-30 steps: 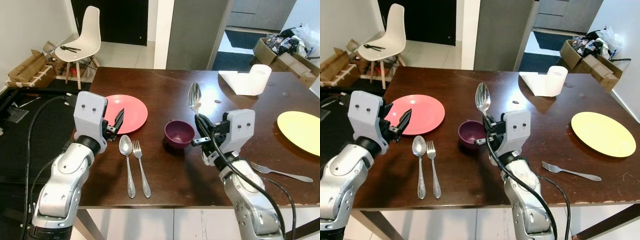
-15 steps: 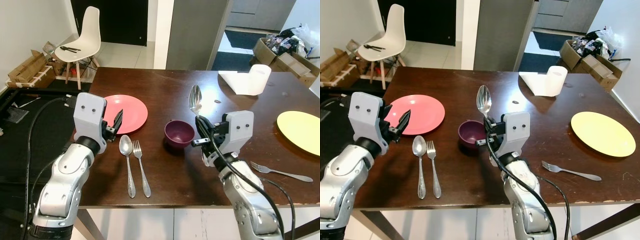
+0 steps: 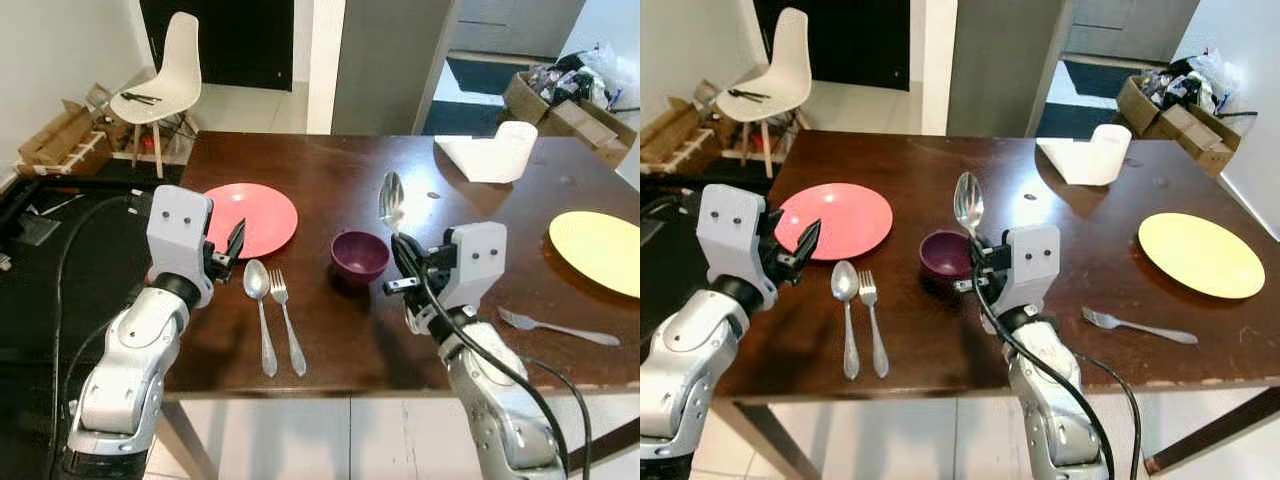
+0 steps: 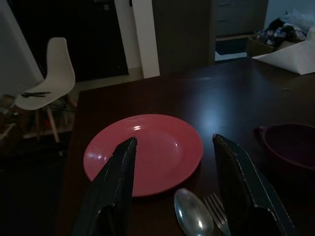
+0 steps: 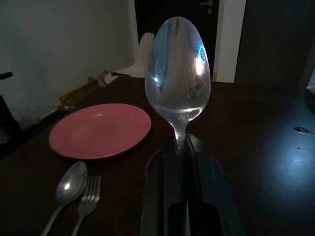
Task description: Setting the table
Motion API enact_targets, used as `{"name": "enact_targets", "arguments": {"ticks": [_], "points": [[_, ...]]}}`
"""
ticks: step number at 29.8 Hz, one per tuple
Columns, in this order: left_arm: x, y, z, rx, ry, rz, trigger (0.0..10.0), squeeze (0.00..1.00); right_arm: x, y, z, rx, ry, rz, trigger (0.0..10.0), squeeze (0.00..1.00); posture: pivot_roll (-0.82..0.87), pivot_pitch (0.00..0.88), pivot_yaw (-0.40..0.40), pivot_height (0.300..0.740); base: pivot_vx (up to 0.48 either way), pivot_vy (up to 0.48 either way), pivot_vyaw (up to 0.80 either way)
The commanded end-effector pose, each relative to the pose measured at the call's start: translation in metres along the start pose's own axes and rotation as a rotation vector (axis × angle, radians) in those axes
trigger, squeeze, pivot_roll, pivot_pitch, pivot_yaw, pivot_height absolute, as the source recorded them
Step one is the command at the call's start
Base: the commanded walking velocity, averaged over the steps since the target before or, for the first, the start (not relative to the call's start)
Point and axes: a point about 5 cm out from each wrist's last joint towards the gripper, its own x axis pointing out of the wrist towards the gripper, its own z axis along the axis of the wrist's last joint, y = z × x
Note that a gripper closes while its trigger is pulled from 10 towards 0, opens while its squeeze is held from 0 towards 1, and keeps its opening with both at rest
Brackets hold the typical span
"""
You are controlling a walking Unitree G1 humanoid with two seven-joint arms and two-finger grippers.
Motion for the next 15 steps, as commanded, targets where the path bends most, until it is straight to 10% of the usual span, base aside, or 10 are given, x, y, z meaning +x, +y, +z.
{"name": "enact_targets", "arguments": {"ticks": [1, 15], "points": [[-0.0003, 0.0002, -0.0038, -0.007, 0.012, 0.005, 10.0, 0.00, -0.0007, -0.0023, -0.0028, -0.011, 0.009, -0.008, 10.0, 0.00, -0.03, 0.000, 0.034, 0.740, -0.360, 0.000, 0.00], [0.0020, -0.0007, -0.0037, -0.011, 0.009, 0.003, 10.0, 0.00, 0.0005, -0.0041, -0.0032, -0.018, 0.012, -0.018, 10.0, 0.00, -0.03, 0.000, 0.037, 0.740, -0.335, 0.000, 0.00]]}}
